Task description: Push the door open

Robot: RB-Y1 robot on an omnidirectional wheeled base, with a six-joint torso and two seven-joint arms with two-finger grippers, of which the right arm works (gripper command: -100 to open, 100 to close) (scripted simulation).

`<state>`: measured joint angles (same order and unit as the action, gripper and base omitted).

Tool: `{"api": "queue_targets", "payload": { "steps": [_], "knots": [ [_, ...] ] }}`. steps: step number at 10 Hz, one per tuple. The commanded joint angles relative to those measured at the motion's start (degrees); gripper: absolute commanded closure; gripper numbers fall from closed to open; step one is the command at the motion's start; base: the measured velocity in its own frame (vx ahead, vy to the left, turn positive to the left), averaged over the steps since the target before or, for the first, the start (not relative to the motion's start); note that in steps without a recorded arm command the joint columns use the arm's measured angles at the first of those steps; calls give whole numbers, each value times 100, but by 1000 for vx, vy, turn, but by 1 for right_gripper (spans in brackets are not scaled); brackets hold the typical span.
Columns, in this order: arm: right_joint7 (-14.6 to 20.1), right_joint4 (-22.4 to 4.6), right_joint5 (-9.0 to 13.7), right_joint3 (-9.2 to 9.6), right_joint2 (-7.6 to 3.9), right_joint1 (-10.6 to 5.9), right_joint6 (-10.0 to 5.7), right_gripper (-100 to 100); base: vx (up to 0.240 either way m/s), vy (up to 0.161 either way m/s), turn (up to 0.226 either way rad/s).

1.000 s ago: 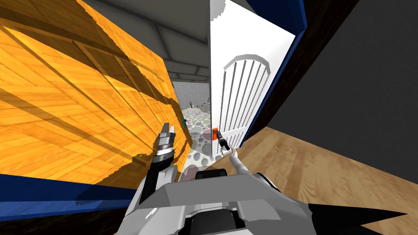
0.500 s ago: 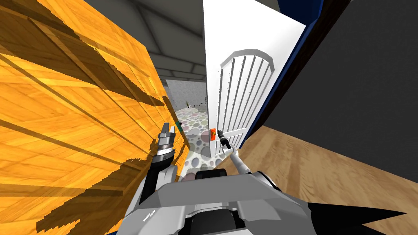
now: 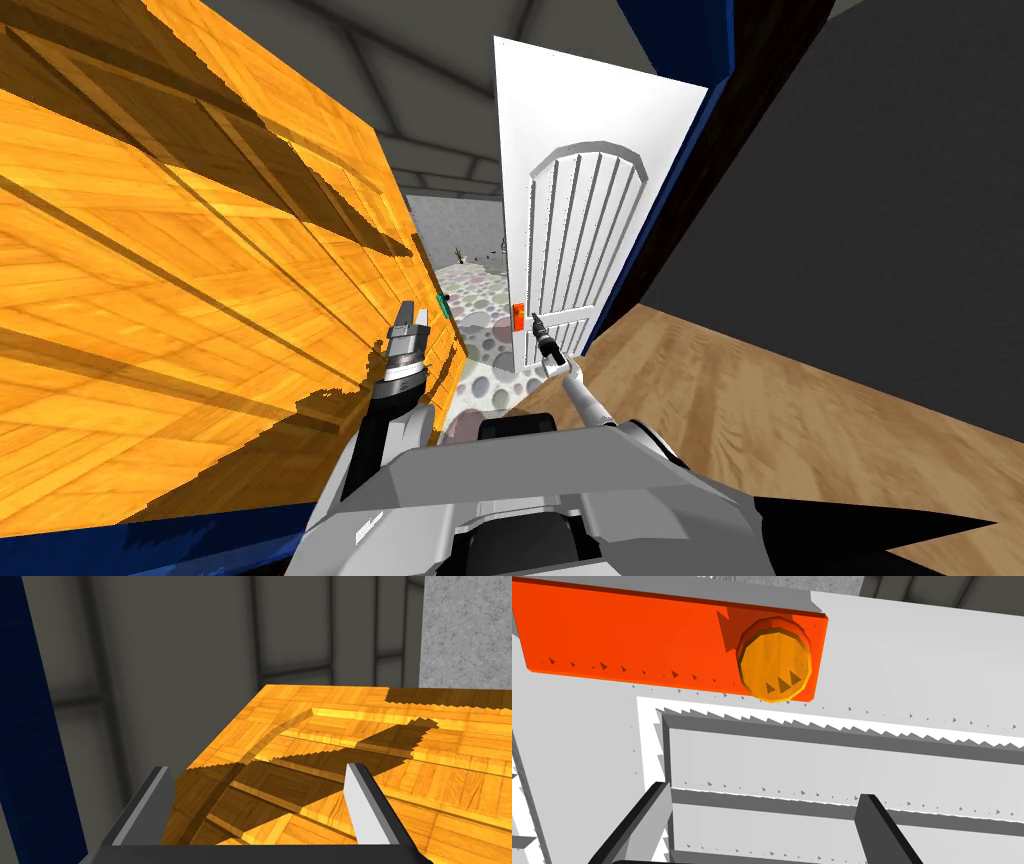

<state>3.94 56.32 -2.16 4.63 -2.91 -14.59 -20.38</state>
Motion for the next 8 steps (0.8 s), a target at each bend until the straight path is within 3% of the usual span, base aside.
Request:
{"api": "queue_targets", "payload": {
  "steps": [1, 3, 4, 5, 8],
  "knots": [
    [20, 22, 8, 32, 55, 7, 26, -100, -250, 58, -10],
    [49, 55, 19, 74, 165, 12, 59, -100, -260, 40, -20],
    [41, 61, 16, 64, 131, 14, 58, -100, -110, -5, 0],
    [31, 45, 17, 44, 59, 14, 36, -100, 105, 23, 29],
    [15, 20, 18, 14, 16, 10, -1, -100, 192, 49, 17]
  ]
}}
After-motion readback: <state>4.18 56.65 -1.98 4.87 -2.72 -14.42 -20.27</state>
